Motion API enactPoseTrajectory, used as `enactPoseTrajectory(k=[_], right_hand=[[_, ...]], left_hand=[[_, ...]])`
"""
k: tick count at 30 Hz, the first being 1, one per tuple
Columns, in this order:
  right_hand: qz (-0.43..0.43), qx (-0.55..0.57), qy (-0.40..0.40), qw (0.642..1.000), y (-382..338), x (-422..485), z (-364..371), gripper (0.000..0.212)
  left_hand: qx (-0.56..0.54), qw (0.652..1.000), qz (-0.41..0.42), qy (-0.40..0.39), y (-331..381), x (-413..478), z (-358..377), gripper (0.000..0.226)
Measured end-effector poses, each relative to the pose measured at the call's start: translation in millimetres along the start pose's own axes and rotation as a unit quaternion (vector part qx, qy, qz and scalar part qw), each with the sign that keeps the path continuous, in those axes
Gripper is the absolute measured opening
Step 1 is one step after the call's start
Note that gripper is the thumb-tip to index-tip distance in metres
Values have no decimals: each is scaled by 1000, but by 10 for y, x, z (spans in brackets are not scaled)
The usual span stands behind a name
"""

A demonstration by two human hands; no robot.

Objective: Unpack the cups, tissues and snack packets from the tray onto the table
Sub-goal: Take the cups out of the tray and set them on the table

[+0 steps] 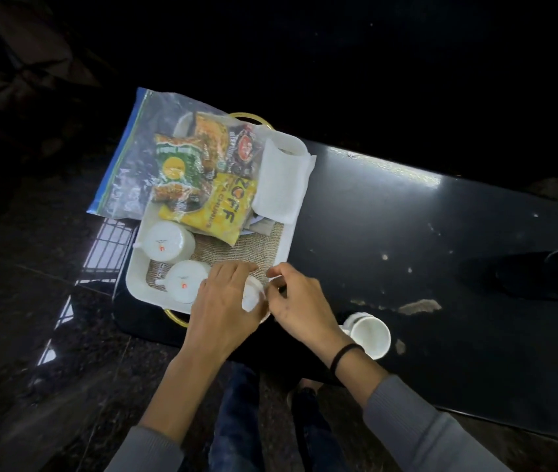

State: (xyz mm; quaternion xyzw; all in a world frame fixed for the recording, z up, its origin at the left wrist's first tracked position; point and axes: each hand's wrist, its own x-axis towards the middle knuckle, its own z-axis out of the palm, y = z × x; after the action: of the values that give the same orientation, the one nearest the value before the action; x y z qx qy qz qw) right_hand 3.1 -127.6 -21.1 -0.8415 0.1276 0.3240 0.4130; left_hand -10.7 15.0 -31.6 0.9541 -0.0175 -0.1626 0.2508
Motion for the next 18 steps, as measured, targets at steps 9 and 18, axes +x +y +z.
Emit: enactPoseTrajectory(k=[9,18], right_hand=[[28,21,-15,999,-21,53,70,24],[-38,82,29,996,167,-127,-412,43]], left_hand=[[62,994,-6,-94,-141,44,72,67],[-189,982,-6,6,235,153,-160,62]])
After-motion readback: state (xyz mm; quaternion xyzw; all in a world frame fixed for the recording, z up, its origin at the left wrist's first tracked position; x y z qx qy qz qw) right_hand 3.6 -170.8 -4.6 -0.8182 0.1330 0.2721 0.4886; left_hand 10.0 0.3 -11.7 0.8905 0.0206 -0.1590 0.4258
